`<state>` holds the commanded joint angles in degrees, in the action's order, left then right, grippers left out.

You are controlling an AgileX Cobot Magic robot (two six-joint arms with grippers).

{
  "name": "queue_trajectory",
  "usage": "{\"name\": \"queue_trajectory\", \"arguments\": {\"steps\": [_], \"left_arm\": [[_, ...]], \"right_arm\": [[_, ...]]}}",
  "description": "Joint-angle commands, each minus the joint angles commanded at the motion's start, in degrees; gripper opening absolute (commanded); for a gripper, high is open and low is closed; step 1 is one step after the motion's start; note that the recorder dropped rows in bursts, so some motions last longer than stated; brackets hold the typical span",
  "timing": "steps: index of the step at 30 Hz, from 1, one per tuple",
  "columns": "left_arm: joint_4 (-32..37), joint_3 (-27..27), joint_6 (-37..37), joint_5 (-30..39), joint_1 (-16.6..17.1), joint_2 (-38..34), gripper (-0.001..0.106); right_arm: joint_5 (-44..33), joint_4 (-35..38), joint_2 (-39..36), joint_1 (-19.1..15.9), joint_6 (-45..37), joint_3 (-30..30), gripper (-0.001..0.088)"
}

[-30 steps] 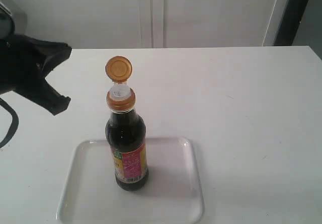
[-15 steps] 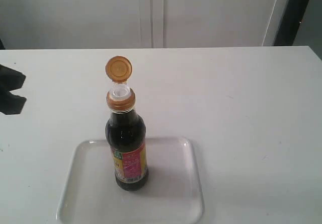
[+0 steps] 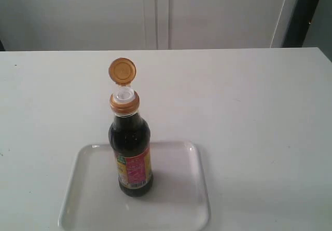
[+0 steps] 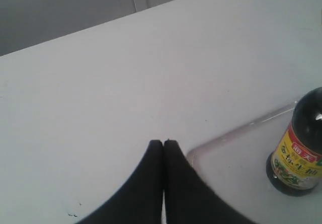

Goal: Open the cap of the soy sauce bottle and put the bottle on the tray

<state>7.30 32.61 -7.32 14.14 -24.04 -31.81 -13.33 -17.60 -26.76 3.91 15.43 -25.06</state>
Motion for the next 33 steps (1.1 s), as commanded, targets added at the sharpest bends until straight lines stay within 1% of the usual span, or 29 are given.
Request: {"name": "queue_trajectory", "arguments": {"steps": [5, 7, 12, 15, 21, 33], "left_arm": [[0.0, -4.9, -0.8, -5.4, 0.0, 5.9, 0.0], [0.0, -6.7, -0.9, -7.1, 0.0, 7.8, 0.0], [0.0, -8.6, -0.9, -7.2, 0.0, 11.5, 0.0], [0.0, -9.4, -0.9, -7.3, 0.0, 13.7, 0.0], [0.0, -9.8, -0.5, -5.2, 0.0, 14.2, 0.0], [0.0, -9.8, -0.3, -5.6, 0.0, 14.2, 0.0]], "right_arm": [[5.3, 0.0, 5.5, 0.0, 0.0, 3.9, 0.0], [5.9, 0.0, 7.1, 0.0, 0.0, 4.8, 0.0], [6.1, 0.0, 10.0, 0.0, 0.0, 5.3, 0.0], [5.4, 0.0, 10.3, 0.0, 0.1, 5.3, 0.0], [3.9, 0.0, 10.3, 0.0, 0.3, 5.3, 0.0], [3.8, 0.0, 10.3, 0.0, 0.3, 5.3, 0.0]]}}
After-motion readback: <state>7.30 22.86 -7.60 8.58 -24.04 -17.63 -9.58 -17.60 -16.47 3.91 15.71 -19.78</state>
